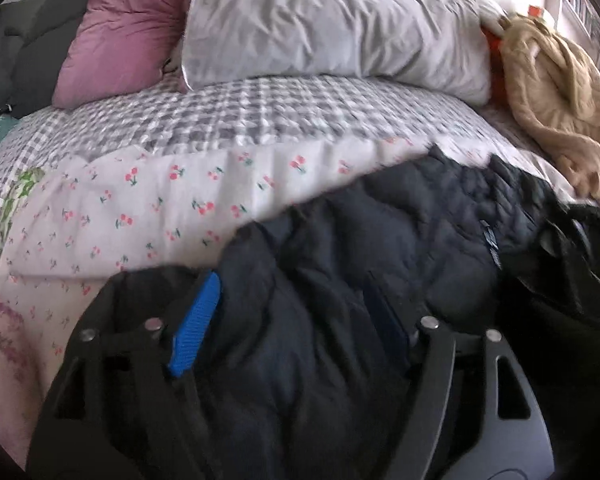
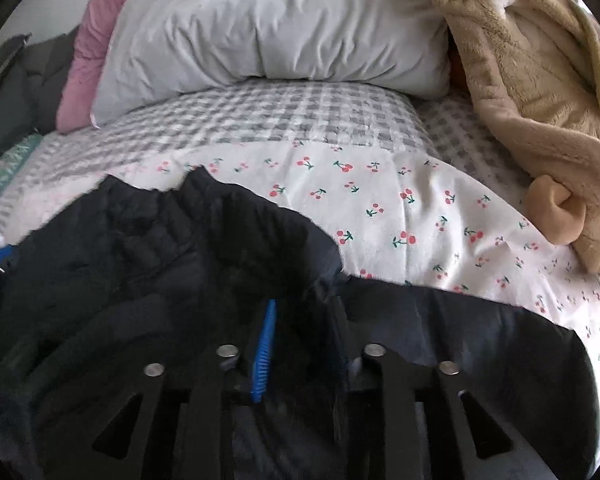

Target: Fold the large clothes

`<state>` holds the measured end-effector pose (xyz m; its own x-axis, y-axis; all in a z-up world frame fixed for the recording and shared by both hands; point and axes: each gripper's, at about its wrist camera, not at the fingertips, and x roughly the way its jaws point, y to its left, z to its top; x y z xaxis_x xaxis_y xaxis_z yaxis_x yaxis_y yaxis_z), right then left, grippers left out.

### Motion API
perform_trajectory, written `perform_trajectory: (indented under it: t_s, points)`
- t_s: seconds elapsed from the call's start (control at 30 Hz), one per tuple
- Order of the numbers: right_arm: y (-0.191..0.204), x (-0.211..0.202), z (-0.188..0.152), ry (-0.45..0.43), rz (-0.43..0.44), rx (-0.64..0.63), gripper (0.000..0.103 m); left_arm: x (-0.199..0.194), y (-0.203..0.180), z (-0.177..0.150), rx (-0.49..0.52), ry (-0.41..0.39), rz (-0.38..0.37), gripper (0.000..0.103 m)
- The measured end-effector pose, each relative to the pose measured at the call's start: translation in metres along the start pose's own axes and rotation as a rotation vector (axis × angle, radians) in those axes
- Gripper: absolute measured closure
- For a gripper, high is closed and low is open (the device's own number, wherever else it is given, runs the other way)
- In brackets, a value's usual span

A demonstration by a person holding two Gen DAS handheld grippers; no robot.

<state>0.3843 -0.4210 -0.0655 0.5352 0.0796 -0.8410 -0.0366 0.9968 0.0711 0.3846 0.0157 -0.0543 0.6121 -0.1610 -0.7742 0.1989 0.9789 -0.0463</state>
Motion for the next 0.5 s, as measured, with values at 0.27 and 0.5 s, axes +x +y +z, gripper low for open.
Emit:
perform_trajectory:
  t_s: [0.27,0.5]
  points:
    - [0.065,-0.072,-0.041,0.005,0.1,-0.079,0.029,-0.088,-0.038,-0.049,-0.01,0.078,-0.116,0.021]
    - [0.12,-0.088,-0.099,0.083,0.213,-0.049,0.029,-0.179,-0.055,-0.109,-0.049,0.109,-0.207,0.021]
